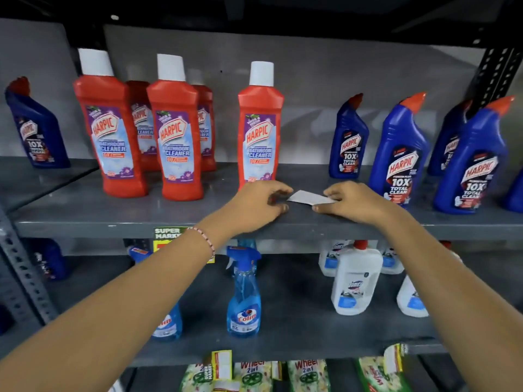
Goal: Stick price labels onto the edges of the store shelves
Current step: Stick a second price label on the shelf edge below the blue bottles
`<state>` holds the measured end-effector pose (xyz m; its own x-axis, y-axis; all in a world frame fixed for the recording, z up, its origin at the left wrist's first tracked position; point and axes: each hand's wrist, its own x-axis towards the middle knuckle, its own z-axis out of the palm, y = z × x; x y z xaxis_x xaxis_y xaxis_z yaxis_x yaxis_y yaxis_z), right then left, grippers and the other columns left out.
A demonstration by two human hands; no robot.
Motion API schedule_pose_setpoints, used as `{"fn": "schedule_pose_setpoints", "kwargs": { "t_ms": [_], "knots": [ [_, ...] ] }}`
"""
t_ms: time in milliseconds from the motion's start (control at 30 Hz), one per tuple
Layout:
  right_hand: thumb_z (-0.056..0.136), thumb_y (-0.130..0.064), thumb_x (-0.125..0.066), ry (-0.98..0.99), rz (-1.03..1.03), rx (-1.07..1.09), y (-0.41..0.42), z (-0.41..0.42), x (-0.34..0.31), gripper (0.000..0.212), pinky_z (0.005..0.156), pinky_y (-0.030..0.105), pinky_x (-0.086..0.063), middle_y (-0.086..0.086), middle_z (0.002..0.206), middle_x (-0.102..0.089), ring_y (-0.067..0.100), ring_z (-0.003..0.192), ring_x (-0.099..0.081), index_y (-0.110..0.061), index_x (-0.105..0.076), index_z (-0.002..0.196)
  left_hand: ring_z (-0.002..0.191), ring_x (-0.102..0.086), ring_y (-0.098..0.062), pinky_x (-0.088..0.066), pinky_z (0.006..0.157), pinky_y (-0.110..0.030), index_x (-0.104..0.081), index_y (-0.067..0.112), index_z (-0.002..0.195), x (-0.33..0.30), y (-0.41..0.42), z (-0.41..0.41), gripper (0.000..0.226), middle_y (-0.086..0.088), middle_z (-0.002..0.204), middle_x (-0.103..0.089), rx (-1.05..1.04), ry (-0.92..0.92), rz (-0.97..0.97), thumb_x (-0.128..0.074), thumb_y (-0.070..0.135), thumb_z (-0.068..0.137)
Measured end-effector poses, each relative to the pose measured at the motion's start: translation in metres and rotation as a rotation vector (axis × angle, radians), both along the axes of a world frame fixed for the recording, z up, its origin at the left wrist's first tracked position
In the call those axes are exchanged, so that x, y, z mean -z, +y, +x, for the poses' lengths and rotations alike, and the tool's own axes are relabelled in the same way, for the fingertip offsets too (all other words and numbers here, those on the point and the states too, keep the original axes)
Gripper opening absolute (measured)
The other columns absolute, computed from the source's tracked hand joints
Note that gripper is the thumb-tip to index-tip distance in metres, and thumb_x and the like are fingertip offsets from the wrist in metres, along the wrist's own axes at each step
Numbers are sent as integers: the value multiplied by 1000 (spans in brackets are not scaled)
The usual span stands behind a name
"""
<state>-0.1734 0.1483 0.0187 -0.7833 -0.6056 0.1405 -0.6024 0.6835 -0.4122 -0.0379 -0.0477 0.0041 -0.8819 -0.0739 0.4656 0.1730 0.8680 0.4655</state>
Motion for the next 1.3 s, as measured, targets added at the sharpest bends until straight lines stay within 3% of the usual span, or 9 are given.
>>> {"fn": "schedule_pose_setpoints", "kwargs": {
  "t_ms": [167,333,433,567,633,733,900,1067,1300],
  "knots": [
    [83,-51,-64,132,51,-146,18,-1,2,47,94,41,-53,-2,116,-71,18,106,-63,-23,-66,121,123,-57,-23,-43,102,-28,-51,19,142,-3,23,-45,49,-4,142,-58,13,-243,-248,-59,34,96],
    [96,-37,-55,104,-151,-274,48,0,14,17,69,36,-52,-7,75,-70,10,69,-63,-27,-68,101,77,-64,-20,-34,63,-20,-71,13,108,6,28,-43,23,-8,95,-75,33,-50,-331,-52,23,100],
    [100,-28,-53,80,-279,-355,63,4,18,15,75,49,-55,7,80,-71,27,77,-67,-21,-65,96,64,-53,-8,-33,60,-14,-69,11,99,7,36,-34,17,-2,84,-72,27,32,-323,-53,17,99],
    [95,-34,-63,-75,-513,-403,87,11,22,9,80,53,-56,1,86,-78,31,84,-71,-26,-66,94,61,-55,5,-38,59,-8,-67,23,82,4,64,-18,16,21,65,-61,54,67,-52,-60,20,96],
    [85,-36,-70,-219,-649,-425,103,12,28,15,75,49,-59,2,84,-79,29,83,-74,-26,-67,96,63,-58,2,-47,60,-20,-69,23,78,4,87,-13,15,12,70,-71,139,7,201,-68,33,89],
    [78,-33,-75,-318,-791,-444,135,12,44,21,63,22,-58,4,82,-80,11,77,-75,-27,-68,96,66,-61,-14,-49,63,-33,-72,17,81,8,126,-18,24,-12,77,-76,194,-77,392,-77,40,79],
    [74,-31,-75,-261,-906,-279,198,-2,69,25,64,19,-57,-3,89,-79,10,81,-75,-33,-68,98,62,-57,-10,-48,61,-32,-74,17,78,27,198,-58,17,-11,75,-75,139,-140,343,-77,33,82],
    [85,-6,-74,-175,-984,-94,244,-33,87,21,65,17,-58,-6,83,-79,9,75,-75,-27,-74,88,48,-53,-5,-45,47,-23,-74,24,67,45,257,-103,18,-3,60,-70,4,-58,388,-80,38,78],
    [83,-11,-78,-55,-991,62,253,-62,101,25,65,15,-58,-17,80,-77,2,74,-73,-35,-73,84,49,-63,-4,-48,45,-17,-77,17,70,63,287,-132,24,3,60,-72,-184,7,422,-77,38,81]
  ]
}}
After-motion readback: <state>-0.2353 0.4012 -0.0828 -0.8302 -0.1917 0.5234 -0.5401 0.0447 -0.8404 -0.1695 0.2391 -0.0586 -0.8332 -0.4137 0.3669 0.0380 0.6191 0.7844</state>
